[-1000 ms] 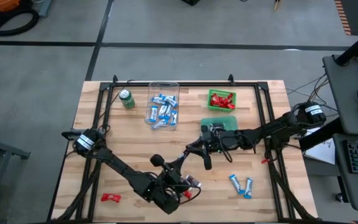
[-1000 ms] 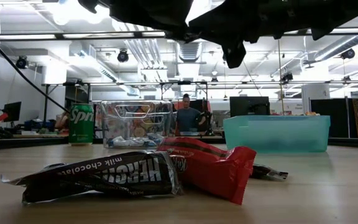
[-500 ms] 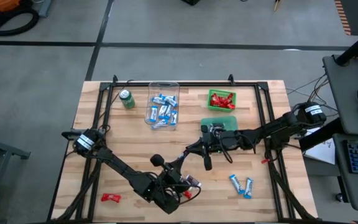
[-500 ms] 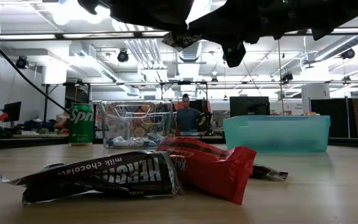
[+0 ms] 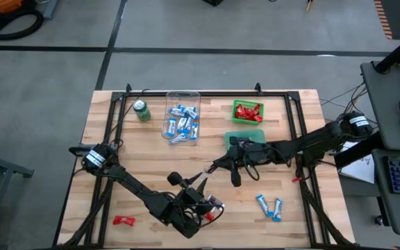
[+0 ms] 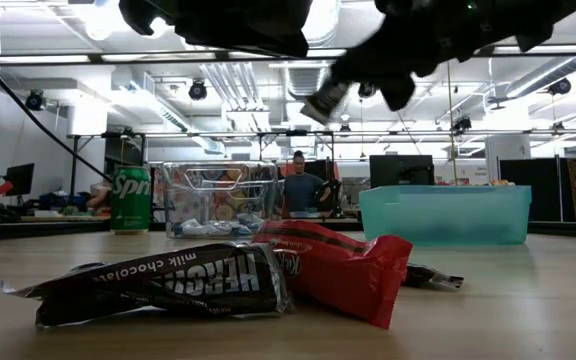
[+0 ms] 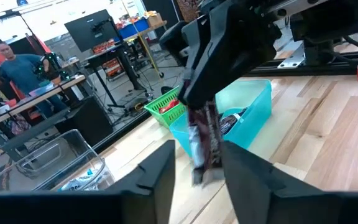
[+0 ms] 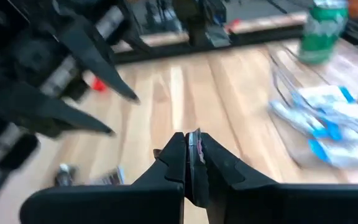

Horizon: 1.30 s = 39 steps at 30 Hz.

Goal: Sort candy
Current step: Put the brown candy into the blue bin, then put the red candy into the green bin

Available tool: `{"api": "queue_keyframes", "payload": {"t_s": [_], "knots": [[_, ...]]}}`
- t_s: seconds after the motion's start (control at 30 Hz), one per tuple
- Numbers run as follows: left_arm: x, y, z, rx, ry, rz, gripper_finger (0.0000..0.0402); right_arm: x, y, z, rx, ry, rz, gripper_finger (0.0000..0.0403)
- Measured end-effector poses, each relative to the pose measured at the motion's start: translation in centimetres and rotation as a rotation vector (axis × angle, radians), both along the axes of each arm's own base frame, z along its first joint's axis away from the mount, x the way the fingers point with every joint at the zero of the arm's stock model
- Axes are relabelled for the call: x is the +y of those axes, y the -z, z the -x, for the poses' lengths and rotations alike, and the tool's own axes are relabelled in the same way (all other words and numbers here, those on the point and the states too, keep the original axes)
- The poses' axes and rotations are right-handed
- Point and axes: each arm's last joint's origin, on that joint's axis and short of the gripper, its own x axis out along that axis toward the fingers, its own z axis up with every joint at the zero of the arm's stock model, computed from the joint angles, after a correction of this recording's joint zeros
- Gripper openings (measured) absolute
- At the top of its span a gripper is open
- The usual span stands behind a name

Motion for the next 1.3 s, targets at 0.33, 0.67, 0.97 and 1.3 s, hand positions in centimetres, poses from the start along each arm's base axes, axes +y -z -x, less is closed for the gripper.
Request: {"api": "queue_keyframes", "payload": {"t_s": [0.33,0.67,0.97,1.3], "knots": [[0.0,0.1,0.1,0.009,0.003,-0.002,0.0155,-3.4,0.3,6.3,0.432,0.526,0.144,0.0013],[0.5,-0.6,-0.2,-0.016,0.023,0.093,0.0147,-4.8,1.5,8.7,0.57,0.839,0.071,0.0046],[1.2,-2.9,0.5,0.07,0.133,0.244,0.0135,-4.7,1.9,8.0,0.571,0.806,0.085,0.0156],[1.6,-3.8,4.4,0.506,0.253,0.791,0.0134,-4.5,0.8,7.2,0.532,0.732,0.082,0.0194]]}}
